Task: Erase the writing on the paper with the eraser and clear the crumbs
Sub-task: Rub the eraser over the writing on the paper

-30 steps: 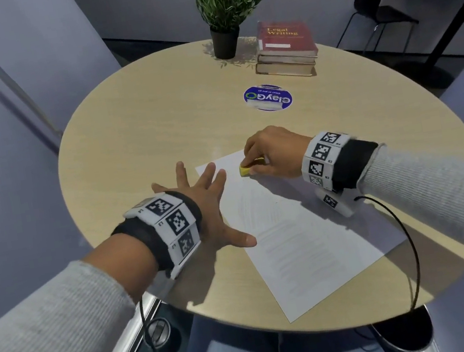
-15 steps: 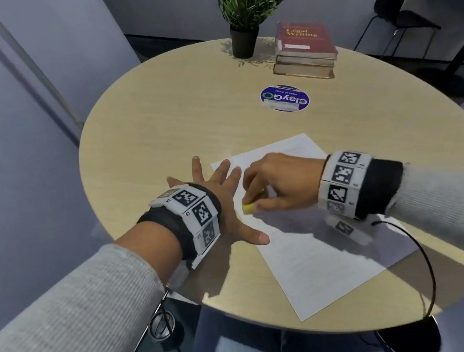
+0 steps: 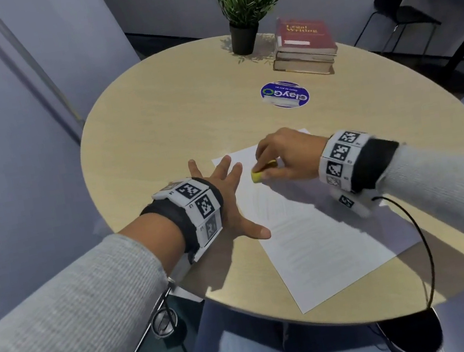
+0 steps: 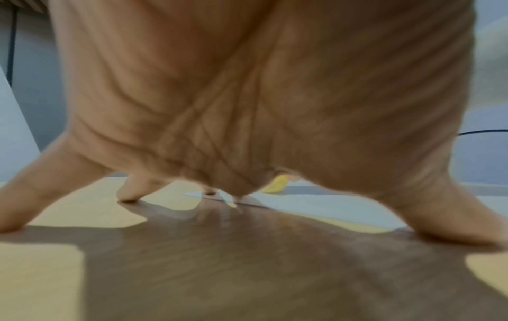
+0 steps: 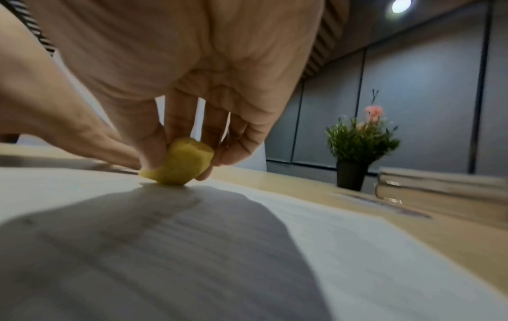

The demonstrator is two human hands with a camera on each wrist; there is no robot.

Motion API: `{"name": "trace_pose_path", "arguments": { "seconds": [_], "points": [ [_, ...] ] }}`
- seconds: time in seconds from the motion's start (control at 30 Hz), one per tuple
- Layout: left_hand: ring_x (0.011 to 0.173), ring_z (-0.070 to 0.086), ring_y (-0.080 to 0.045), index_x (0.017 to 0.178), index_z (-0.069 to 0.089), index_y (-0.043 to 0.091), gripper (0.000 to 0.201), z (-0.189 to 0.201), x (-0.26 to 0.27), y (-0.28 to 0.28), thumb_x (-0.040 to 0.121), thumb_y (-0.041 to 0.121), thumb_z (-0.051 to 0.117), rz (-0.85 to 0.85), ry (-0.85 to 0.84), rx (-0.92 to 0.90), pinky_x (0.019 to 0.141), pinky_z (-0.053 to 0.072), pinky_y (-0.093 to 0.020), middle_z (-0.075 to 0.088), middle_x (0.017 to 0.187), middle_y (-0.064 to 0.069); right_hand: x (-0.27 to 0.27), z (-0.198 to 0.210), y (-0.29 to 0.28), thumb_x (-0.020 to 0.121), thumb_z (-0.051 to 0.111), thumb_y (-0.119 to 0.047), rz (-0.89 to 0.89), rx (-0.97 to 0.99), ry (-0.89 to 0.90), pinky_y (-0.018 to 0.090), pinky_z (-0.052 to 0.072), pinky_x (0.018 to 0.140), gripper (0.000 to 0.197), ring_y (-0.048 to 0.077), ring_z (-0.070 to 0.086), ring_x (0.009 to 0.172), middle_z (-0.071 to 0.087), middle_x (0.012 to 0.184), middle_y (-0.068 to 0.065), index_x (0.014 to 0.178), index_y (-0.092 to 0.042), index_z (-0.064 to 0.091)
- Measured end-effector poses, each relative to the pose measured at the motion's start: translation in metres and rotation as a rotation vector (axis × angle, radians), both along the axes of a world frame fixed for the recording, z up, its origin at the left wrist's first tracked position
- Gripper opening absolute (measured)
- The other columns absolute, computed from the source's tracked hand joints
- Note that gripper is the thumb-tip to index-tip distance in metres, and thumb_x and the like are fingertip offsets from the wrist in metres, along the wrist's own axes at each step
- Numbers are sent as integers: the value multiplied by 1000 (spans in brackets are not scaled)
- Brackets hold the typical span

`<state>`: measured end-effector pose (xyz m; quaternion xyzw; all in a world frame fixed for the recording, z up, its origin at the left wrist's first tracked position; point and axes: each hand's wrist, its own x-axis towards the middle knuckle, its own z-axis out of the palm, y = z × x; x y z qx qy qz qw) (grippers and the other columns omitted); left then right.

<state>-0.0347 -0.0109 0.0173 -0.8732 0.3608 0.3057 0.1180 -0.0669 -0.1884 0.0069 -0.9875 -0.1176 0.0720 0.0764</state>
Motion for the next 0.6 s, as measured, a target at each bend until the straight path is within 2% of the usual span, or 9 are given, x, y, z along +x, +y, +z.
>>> {"name": "trace_pose_path", "arguments": {
  "seconds": [0.07,0.17,0.23,0.33,0.4,0.5,0.6],
  "points": [
    [146,-28,-33,155,-24,26,128,1,0,2,73,80,59,4,5,3,115,-6,-62,-30,161,7,-7,-3,4,87,61,-29,28,-1,-20,36,49,80,22,20,61,87,67,99,3,103,-20,74],
    [146,-28,-32,154,-24,24,125,1,0,3,76,79,57,-12,3,4,115,-7,-61,-30,161,6,-30,-7,23,87,60,-31,230,49,72,28,46,74,22,17,59,81,66,95,2,101,-23,74],
    [146,-27,-32,154,-24,24,126,3,-1,2,75,79,57,-17,1,3,115,-7,-61,-29,161,6,-19,-2,16,88,61,-31,174,35,90,29,46,76,21,17,60,84,67,98,1,103,-24,74],
    [146,-28,-33,154,-24,25,129,1,0,2,73,80,59,-16,2,10,114,-8,-62,-30,161,5,1,3,1,87,63,-29,10,-14,0,32,48,80,22,21,62,89,68,101,3,104,-21,74],
    [145,-29,-33,155,-24,24,131,-2,2,2,71,80,61,-21,0,-6,113,-11,-62,-29,161,4,-8,0,8,87,63,-29,65,-21,-14,33,48,78,20,19,61,87,67,99,2,102,-23,75],
    [145,-31,-30,154,-24,22,133,-5,4,1,70,82,60,-49,-18,-7,112,-16,-61,-30,161,2,-33,-6,24,86,62,-31,228,40,78,29,47,72,20,15,59,80,66,95,1,100,-24,75],
    [144,-32,-33,154,-26,23,135,-7,5,1,69,82,61,-46,-9,0,111,-14,-64,-32,160,3,-15,0,9,87,64,-30,94,27,42,33,50,76,21,18,61,84,67,98,2,102,-22,74]
  ]
}}
